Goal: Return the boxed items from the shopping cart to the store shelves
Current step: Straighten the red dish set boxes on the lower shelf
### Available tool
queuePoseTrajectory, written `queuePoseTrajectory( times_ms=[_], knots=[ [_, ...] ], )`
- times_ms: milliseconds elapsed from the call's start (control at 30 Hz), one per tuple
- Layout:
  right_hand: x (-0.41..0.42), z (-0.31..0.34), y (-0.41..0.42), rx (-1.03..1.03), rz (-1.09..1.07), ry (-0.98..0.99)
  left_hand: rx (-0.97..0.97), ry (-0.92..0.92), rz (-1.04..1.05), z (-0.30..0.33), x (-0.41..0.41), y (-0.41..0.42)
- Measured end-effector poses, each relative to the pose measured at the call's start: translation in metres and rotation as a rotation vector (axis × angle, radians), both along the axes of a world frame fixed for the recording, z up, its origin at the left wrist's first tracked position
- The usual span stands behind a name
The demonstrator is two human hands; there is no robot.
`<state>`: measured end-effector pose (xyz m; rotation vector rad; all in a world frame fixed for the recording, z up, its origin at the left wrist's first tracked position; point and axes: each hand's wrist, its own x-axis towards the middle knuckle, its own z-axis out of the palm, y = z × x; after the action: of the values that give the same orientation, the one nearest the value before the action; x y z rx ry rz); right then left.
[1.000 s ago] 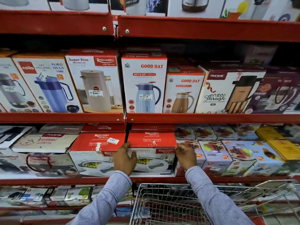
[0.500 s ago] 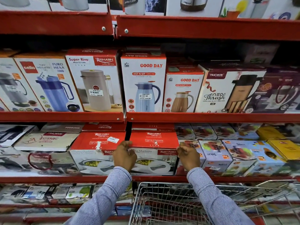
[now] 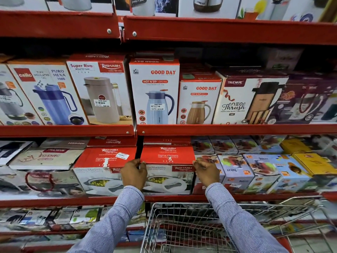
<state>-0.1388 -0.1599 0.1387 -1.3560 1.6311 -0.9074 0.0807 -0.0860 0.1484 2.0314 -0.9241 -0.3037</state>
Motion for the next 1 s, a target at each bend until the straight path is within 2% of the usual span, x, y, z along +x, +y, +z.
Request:
queuePoseTrajectory(
  times_ms=[233, 633, 833, 1000],
  knots=[
    [-0.004, -0.005, -0.002, 0.016, 0.023, 0.005, 0.033, -0.031, -0.017, 0.000, 0.006, 0.001],
    [-0.003, -0.006, 0.000, -0.007, 0.054, 0.092, -0.023, -0.061, -0.051, 0.005, 0.003, 0.017],
    [-0.005, -0.004, 0.003, -0.007, 0.062, 0.076, -0.007, -0.101, -0.066, 0.005, 0.004, 0.018],
    [-0.009, 0.004, 0.003, 0.008, 0.149, 0.031, 0.017, -0.112, -0.099, 0.002, 0.006, 0.014]
  ],
)
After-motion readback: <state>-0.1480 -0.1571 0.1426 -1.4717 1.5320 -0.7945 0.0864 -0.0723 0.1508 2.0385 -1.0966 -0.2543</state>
